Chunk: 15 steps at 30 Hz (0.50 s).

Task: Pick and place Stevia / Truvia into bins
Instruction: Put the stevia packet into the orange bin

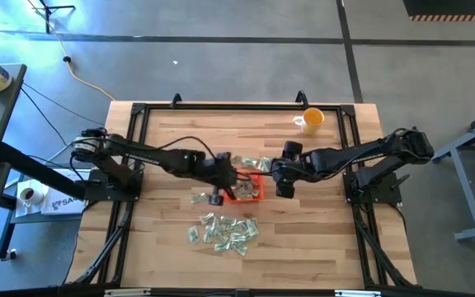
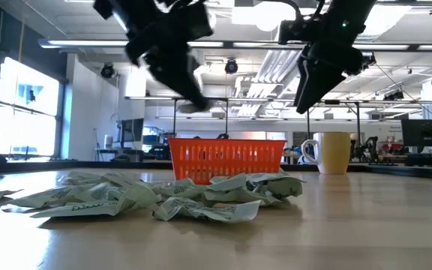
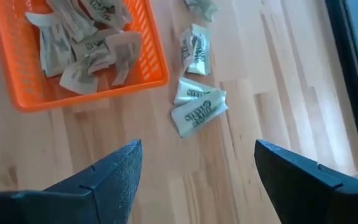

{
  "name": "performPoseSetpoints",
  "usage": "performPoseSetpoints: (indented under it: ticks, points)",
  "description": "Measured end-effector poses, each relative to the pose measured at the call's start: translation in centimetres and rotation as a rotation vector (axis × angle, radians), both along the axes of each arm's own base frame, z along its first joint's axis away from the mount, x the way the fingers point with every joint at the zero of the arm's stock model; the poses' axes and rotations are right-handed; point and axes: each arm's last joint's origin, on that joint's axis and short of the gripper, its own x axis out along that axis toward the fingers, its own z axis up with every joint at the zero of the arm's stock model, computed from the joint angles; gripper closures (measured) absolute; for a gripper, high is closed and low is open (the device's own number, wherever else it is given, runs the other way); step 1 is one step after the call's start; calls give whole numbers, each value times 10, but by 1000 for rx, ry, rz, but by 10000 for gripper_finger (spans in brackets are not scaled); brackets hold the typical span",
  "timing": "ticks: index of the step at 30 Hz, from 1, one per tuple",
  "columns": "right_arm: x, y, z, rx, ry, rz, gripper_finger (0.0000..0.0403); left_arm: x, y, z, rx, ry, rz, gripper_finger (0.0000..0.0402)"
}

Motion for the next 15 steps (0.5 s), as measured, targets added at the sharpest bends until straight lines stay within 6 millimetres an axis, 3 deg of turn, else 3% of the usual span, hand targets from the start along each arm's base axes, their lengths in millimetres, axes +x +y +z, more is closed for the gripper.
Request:
performPoseSetpoints:
  ticks: [4,9,12,15]
  points:
    - [0,3,-1,19,-1,-3,103,9,0,-7,-118,-29,19,315]
    - [0,5,0,19,-4,2,103,4,0,-12,-149,43,105,247]
    - [0,5,0,17,-4,4,103,-8,2,-9,-164,121,181,211]
    - [0,5,0,17,-7,4,103,-33,-1,-2,-213,283,239,188]
